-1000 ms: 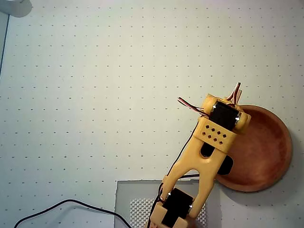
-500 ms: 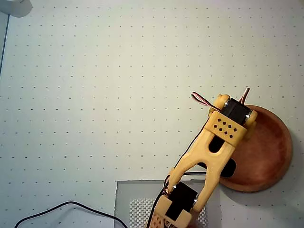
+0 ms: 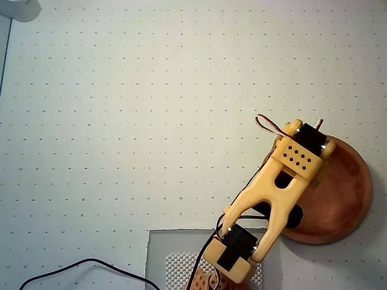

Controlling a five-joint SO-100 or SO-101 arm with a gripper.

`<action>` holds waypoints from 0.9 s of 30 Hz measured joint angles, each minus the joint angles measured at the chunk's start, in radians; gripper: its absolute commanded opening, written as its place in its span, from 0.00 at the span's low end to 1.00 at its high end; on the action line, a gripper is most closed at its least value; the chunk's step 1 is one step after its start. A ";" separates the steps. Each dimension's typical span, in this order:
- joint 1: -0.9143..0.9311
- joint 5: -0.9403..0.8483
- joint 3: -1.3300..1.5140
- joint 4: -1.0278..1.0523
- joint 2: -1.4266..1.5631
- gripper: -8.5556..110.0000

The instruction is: Grasp a clothespin and put it in the bowl.

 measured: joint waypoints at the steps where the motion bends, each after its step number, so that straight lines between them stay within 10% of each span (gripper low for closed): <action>1: 0.014 0.000 0.000 -0.018 -0.008 0.04; 27: 0.150 0.000 0.000 -0.170 -0.198 0.04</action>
